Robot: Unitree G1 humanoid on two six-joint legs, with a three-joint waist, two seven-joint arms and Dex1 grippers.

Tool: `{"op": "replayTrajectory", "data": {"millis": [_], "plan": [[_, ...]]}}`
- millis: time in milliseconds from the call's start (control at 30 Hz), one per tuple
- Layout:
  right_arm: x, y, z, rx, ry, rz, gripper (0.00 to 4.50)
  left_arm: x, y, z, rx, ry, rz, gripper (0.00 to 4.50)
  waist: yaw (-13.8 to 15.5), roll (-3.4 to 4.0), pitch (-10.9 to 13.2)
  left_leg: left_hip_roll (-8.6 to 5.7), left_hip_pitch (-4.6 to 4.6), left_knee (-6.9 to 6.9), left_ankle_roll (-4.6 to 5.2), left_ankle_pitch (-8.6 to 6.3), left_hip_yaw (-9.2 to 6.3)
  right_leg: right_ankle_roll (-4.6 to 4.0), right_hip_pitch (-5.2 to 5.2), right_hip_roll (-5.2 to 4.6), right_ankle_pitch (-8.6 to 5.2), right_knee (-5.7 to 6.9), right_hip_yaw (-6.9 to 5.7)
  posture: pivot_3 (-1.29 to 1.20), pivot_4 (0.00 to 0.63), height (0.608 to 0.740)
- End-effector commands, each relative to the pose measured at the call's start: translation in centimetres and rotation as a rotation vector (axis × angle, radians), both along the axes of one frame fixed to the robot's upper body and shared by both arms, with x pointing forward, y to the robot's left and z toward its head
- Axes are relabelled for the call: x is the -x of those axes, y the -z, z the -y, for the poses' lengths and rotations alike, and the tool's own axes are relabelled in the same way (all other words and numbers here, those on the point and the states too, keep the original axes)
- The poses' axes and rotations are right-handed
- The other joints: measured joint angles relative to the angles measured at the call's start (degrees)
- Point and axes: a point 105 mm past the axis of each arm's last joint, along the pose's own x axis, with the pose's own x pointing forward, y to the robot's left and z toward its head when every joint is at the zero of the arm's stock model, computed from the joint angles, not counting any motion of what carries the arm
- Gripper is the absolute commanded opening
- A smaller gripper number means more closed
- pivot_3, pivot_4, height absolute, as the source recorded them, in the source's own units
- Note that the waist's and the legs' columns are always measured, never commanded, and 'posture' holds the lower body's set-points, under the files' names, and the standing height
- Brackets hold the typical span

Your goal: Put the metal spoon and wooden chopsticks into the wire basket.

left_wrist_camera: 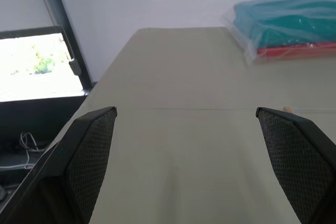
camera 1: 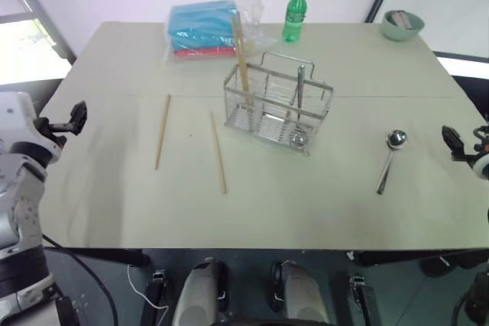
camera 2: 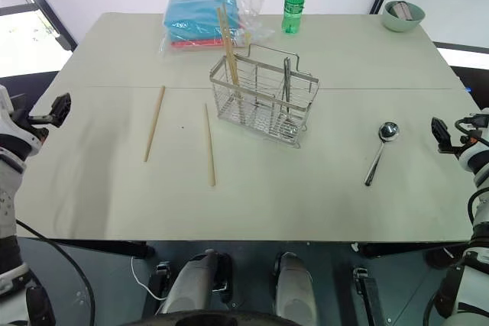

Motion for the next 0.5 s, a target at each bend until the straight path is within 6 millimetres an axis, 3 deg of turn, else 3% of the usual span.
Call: {"op": "replayTrajectory", "data": {"millis": [33, 100, 233, 367, 500], "plan": [[-1.3, -4.9, -0.8, 0.210, -0.114, 0.021, 4.50, -0.1, -3.8, 6.0, 0.002, 0.344, 0.034, 4.47, -0.18, 0.00, 0.02, 0.00, 0.00, 0.03, 0.00, 0.00, 0.00, 0.00, 0.00, 0.00, 0.00, 0.01, 0.00, 0.00, 0.150, 0.707], [-2.4, -6.5, -2.0, 0.320, -0.217, -0.021, 4.50, 1.0, -4.7, 10.9, -0.016, 0.619, -0.009, 4.47, -0.50, 0.05, 0.07, 0.00, -0.01, 0.05, -0.01, 0.00, 0.01, 0.00, -0.02, -0.01, -0.01, 0.02, 0.02, 0.00, 0.150, 0.707], [-4.1, -9.0, -4.5, 0.507, -0.392, -0.101, 4.50, 3.9, -5.3, 17.1, -0.069, 0.981, -0.076, 4.47, -1.47, 0.05, 0.07, -0.01, 0.03, -0.08, -0.35, 0.20, -0.01, 0.05, -0.02, 0.01, -0.04, -0.01, 0.05, 0.00, 0.150, 0.707], [-4.7, -9.3, -6.9, 0.727, -0.584, -0.237, 4.50, 6.1, -4.9, 20.8, -0.130, 1.213, -0.150, 4.47, -1.70, 0.03, 0.09, -0.05, 0.20, -0.32, -0.53, 0.33, 0.00, 0.22, 0.02, 0.04, 0.05, -0.01, 0.09, 0.00, 0.150, 0.707], [-4.2, -7.1, -8.9, 1.084, -0.837, -0.506, 4.50, 7.2, -4.0, 23.7, -0.174, 1.402, -0.232, 4.47, -1.66, 0.06, 0.11, -0.12, 0.48, -0.51, -0.64, 0.40, 0.12, 0.23, 0.10, 0.05, 0.04, 0.00, 0.21, 0.00, 0.150, 0.707]]}}
